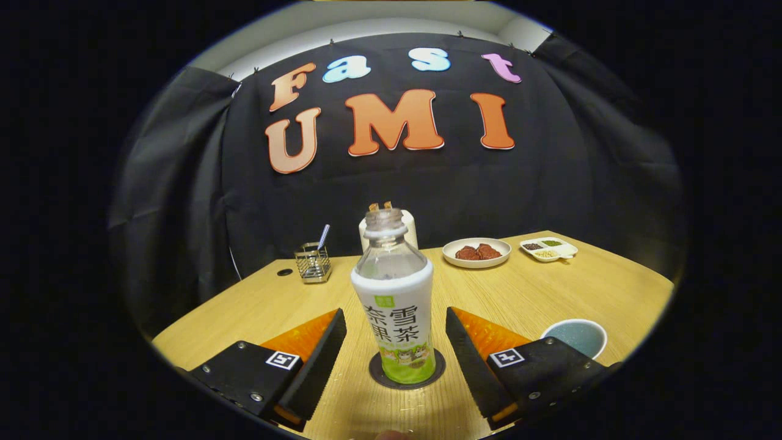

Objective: Take the bottle from table, then pour the juice into the cup, finally place the bottle on the coaster

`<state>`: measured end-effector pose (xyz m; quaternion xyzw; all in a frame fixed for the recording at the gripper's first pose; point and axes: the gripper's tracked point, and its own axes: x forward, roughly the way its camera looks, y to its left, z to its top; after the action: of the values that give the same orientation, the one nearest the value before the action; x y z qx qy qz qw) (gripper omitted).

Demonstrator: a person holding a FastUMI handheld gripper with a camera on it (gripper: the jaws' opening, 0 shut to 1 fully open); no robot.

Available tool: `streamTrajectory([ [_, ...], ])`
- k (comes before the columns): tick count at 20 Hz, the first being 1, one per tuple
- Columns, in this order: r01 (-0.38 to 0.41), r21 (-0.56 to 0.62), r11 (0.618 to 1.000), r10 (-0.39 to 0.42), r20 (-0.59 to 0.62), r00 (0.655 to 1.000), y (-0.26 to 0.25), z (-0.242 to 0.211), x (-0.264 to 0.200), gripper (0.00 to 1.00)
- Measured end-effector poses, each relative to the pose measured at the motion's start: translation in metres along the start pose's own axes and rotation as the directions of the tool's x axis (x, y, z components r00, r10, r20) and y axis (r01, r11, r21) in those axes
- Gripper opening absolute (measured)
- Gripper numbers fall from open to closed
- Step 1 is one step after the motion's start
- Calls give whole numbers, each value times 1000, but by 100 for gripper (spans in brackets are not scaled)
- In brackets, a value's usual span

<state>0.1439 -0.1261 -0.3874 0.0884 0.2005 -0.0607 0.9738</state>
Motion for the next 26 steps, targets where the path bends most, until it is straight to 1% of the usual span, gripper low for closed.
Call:
streamTrajectory([
  [5,-12,10,1000,11,90,996,17,46,-39,97],
  [10,-43,-46,998,48,102,994,52,76,-72,97],
  [14,-48,-88,995,60,134,989,75,102,-104,97],
  [17,-68,-109,992,86,160,983,93,123,-126,97],
  [24,-90,-119,989,119,266,957,124,184,-201,97],
  [26,-92,-110,990,120,280,952,130,192,-219,97],
])
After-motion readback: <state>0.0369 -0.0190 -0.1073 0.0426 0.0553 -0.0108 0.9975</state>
